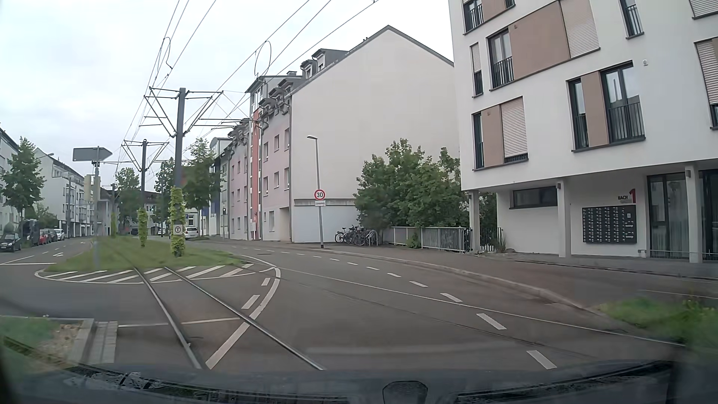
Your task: Follow the waypoints while adhering to traffic rules and regulations
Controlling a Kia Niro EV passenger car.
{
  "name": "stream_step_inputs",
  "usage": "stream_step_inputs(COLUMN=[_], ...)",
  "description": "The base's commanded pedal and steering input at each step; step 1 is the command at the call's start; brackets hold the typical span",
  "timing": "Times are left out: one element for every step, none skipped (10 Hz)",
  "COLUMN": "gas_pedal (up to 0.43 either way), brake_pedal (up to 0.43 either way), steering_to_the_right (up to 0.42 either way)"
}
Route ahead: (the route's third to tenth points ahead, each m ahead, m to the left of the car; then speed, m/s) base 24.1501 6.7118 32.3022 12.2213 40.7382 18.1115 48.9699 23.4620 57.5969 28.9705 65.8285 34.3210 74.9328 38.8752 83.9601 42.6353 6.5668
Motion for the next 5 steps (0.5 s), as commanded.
stream_step_inputs(gas_pedal=[0.079, 0.079, 0.079, 0.087, 0.087], brake_pedal=[0.000, 0.000, 0.000, 0.000, 0.000], steering_to_the_right=[-0.026, -0.036, -0.050, -0.060, -0.066])
